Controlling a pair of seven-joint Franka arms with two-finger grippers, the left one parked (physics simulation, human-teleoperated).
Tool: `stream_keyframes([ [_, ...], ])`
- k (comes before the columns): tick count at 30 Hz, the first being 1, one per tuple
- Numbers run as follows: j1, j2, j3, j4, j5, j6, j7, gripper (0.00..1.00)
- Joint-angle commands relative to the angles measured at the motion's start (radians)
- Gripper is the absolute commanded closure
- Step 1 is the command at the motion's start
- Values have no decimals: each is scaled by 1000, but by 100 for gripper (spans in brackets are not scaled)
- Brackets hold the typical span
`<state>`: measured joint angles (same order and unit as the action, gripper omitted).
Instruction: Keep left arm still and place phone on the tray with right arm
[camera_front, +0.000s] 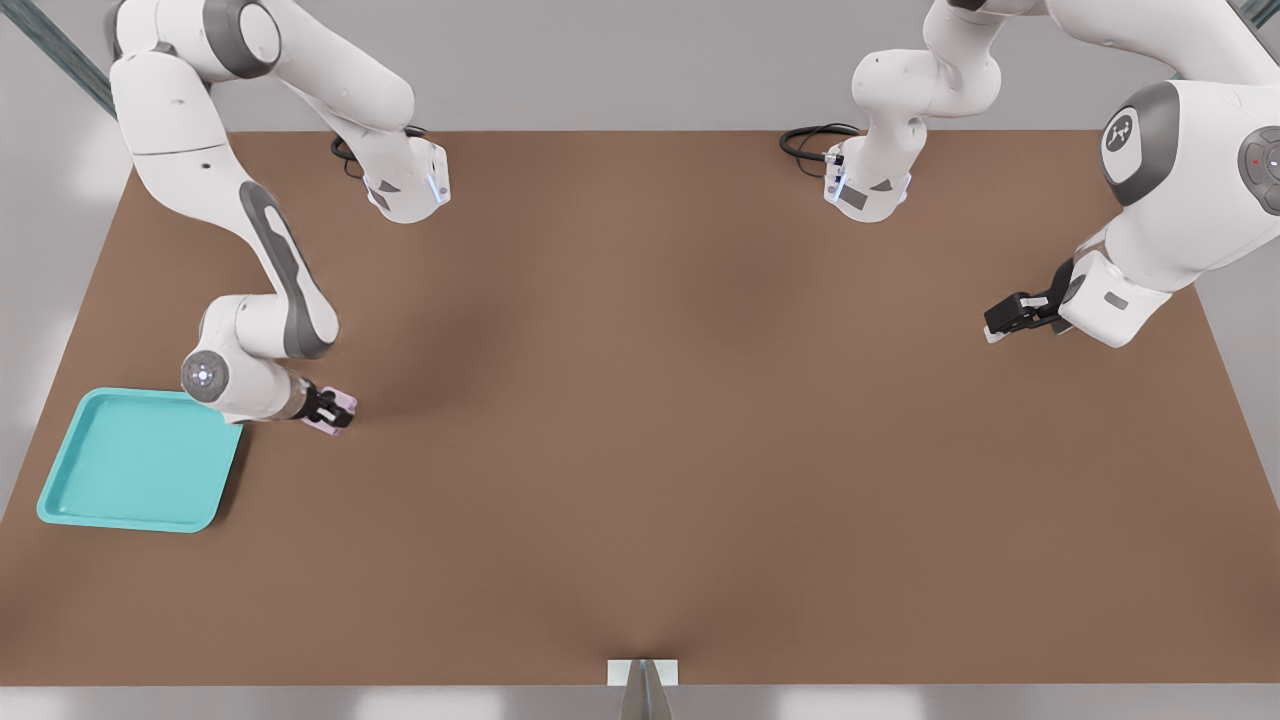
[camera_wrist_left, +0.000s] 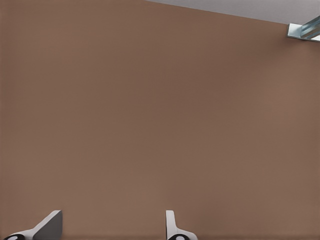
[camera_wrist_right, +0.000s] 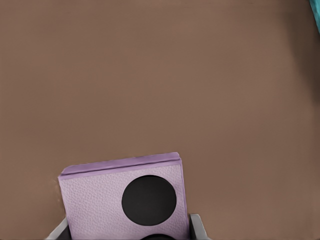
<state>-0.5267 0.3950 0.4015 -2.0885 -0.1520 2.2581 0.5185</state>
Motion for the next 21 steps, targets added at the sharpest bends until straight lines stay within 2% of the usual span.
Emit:
stream_keyframes([
  [1, -58, -1, -3, 5, -24, -20, -485, 26],
  [4, -142, 8, -6, 39, -78, -22, -572, 26],
  [8, -231, 107, -10, 177, -78, -23, -762, 26],
  [12, -248, 283, -85, 442, -78, -135, -969, 26],
  [15, -250, 393, -113, 562, -78, -137, -1071, 25],
  [16, -248, 400, -115, 561, -78, -137, -1068, 7],
  [17, -248, 400, -115, 561, -78, -137, -1066, 0],
  [21, -245, 361, -98, 574, -74, -169, -1066, 0],
])
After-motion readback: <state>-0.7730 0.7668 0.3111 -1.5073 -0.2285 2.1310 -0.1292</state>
